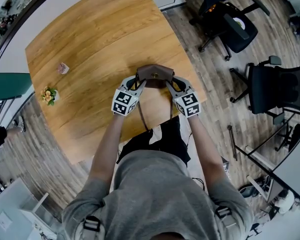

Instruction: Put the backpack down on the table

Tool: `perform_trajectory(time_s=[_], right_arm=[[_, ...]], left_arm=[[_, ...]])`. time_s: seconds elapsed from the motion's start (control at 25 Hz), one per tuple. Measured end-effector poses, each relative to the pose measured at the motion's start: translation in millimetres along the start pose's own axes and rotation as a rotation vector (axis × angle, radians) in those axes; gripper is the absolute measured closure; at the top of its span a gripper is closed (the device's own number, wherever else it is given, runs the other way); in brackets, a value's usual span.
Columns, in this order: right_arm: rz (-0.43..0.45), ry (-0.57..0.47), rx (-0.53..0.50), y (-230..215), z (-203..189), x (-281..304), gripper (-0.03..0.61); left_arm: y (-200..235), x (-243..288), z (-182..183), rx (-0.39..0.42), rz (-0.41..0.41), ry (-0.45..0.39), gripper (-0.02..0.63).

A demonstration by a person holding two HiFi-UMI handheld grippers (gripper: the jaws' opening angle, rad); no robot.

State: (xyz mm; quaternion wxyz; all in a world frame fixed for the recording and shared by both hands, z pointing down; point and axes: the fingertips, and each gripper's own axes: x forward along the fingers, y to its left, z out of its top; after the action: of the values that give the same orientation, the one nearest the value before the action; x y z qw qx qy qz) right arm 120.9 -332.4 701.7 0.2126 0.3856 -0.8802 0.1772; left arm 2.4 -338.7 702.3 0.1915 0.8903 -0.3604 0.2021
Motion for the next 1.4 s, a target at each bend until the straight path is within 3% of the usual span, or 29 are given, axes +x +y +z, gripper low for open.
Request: perform_trajectory(time_s=[0.28,0.76,1.2,1.4], right_arm=[[-0.007,0.017,-0.011,-1.5,1.6,-2.2,0.384],[-0.034,-0.001,-0.002,3.1,13.7,-18.5,0.333],[-0.043,-0.045,0.055,20.7,17.2,-50.7,0.366],[-0.04,-0.079,0.061,37.4,21.4,-68.1,0.458]], left_arm=[[7.6,-7.3,3.8,-0.022,0.013,0.003,0.439],[2.5,-29.5,16.0,-0.034,0.029,-0.027,0.41],[-8.8,-66.8,30.2,-0.07,0.042,-0.098,0.408],[-16.4,-86.4,38.8,-0.077,0.042,-0.135,0.41]])
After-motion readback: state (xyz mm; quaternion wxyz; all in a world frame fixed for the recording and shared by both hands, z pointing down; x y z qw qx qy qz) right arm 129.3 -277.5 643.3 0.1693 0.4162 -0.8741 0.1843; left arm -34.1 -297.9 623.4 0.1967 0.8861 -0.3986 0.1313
